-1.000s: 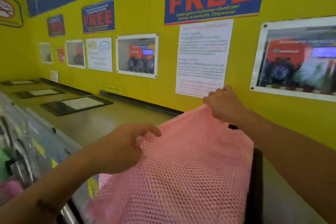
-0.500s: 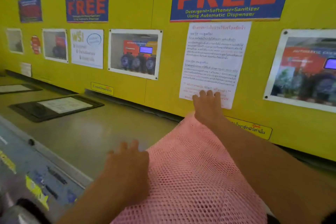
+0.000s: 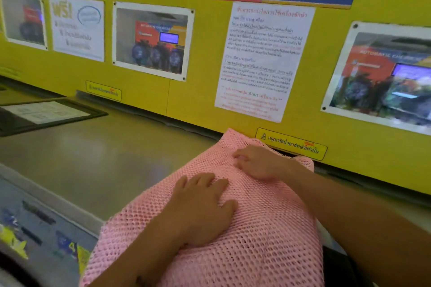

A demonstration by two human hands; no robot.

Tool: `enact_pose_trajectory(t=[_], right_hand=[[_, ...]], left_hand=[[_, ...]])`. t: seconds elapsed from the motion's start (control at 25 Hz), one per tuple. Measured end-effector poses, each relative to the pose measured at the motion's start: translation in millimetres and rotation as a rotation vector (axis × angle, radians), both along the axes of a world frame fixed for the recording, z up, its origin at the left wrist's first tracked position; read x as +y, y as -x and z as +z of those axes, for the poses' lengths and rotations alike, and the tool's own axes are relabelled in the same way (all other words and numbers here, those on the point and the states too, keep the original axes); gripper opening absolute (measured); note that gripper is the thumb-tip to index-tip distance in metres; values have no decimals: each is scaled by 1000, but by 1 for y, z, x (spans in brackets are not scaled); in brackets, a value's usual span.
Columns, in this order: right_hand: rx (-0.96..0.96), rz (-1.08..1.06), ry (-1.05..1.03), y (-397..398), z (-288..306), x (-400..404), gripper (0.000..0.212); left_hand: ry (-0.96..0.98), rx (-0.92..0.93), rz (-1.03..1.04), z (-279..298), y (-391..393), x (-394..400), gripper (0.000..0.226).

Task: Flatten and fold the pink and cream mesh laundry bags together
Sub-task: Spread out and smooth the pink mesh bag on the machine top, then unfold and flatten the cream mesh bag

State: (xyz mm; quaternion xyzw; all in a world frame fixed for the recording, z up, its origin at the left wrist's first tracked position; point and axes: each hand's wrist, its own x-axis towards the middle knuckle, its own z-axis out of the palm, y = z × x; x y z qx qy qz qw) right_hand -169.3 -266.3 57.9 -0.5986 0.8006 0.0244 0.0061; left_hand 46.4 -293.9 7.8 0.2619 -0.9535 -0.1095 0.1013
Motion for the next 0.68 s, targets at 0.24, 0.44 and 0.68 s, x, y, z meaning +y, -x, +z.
enact_pose_trajectory(t=[0.24,0.44,0.68], right_hand=[[-25,62,95,1,7,24,51],[9,78,137,10,51,111,56],[73,-203,1,63,99,279,55]], left_hand=[[-44,5,9,7,3,-2,66],[-35,195,-9,46,23,31,61],[24,486,-357,87,101,154,48]])
